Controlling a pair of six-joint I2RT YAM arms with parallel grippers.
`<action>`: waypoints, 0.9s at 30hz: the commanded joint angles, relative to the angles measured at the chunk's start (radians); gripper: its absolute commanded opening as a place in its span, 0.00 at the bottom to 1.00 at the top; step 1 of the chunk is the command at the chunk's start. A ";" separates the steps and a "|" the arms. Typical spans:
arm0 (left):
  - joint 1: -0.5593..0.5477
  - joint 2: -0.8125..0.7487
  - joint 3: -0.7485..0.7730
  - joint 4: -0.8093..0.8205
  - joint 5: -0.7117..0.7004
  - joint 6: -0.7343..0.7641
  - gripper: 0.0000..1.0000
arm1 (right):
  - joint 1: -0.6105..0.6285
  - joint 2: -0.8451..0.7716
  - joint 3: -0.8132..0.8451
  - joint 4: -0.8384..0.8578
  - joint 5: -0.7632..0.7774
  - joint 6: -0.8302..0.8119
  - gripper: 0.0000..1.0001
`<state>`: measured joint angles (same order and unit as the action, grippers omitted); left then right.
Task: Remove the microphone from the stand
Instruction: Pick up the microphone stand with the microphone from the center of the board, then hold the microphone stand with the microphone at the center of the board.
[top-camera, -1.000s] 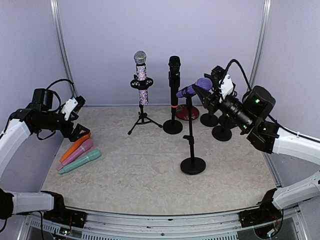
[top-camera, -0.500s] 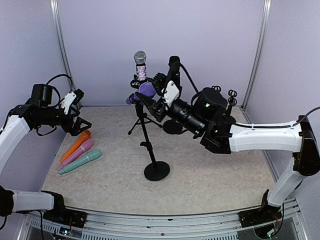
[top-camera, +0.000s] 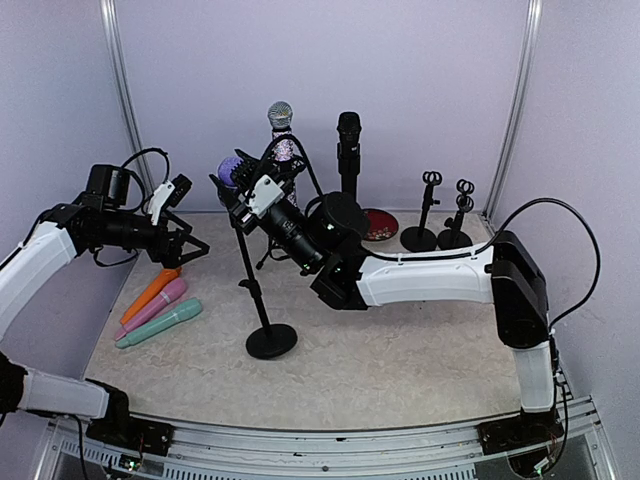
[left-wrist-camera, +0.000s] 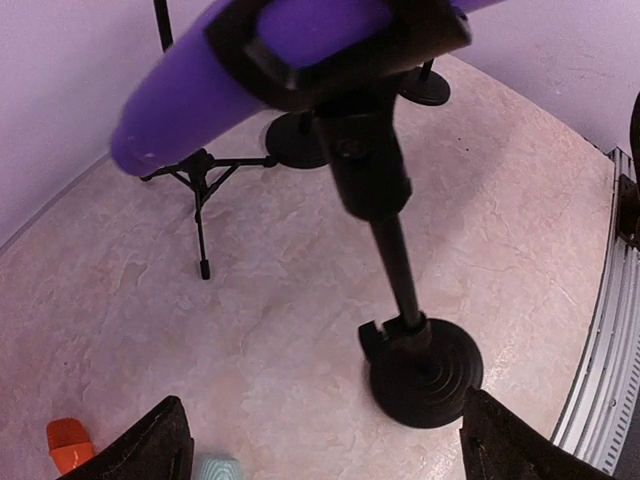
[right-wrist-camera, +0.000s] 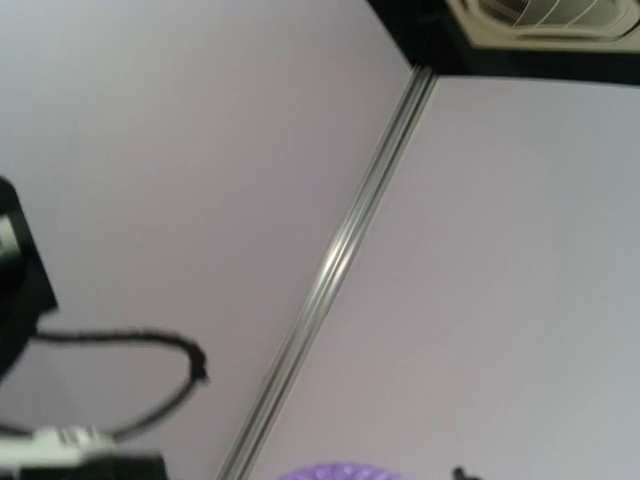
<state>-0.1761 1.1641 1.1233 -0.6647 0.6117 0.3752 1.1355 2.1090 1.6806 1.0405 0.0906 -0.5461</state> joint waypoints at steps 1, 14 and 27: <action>-0.024 0.046 0.062 0.065 0.016 -0.043 0.88 | 0.010 0.057 0.117 0.217 0.013 -0.062 0.00; -0.091 0.146 0.067 0.219 0.031 -0.208 0.75 | 0.022 0.092 0.143 0.254 0.012 -0.069 0.00; -0.089 0.216 0.070 0.327 0.076 -0.308 0.28 | 0.068 0.066 0.094 0.274 0.014 -0.095 0.00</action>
<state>-0.2649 1.3949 1.1866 -0.4137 0.7197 0.0738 1.1660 2.2181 1.7725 1.1645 0.1318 -0.6369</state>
